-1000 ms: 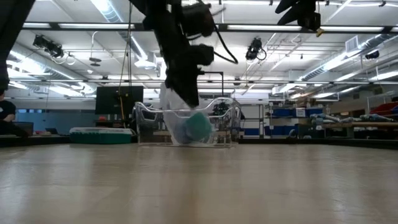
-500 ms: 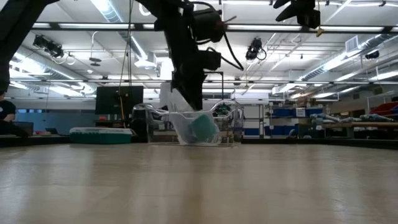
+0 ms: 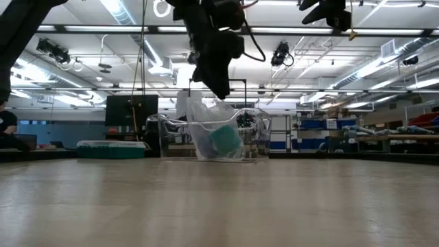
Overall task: Roll bandage
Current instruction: Put the transparent zip bag into the transparent bin
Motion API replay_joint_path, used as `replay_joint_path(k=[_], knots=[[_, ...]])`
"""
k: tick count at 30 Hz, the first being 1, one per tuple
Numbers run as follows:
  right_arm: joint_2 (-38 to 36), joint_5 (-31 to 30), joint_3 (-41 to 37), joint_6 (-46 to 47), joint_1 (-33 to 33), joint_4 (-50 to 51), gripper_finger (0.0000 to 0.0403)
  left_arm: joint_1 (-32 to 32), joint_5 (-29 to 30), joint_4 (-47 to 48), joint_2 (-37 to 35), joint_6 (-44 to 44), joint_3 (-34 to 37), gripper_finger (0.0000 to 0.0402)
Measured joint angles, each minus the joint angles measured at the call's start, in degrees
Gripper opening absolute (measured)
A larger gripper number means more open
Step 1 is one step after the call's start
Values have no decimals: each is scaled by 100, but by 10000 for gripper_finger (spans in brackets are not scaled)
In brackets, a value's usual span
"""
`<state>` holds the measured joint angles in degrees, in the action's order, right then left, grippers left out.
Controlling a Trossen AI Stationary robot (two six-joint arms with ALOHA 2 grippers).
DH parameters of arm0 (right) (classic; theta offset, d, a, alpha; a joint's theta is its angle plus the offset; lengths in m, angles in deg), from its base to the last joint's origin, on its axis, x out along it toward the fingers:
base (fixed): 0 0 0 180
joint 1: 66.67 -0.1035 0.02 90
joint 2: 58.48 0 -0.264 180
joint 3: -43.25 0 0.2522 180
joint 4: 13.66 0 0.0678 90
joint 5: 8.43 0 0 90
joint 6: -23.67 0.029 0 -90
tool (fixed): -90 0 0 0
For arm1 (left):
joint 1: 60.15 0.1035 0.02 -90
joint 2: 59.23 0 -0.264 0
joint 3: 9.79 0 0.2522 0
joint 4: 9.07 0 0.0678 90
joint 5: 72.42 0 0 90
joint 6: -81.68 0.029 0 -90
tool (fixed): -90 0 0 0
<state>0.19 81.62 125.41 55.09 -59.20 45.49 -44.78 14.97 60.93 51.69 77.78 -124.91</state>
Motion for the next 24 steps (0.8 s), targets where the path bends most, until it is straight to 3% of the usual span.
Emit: replay_joint_path(k=[7,16,22,24], knots=[[0,2,0,4,0,-64,132,63,280,16,190,969,-62,151],[0,116,0,104,-28,-120,132,106,71,433,838,1112,-49,151],[0,111,0,109,-100,-122,132,86,1232,227,909,1121,-25,151],[0,110,0,109,-105,-121,132,87,1340,104,914,1120,-18,151]])
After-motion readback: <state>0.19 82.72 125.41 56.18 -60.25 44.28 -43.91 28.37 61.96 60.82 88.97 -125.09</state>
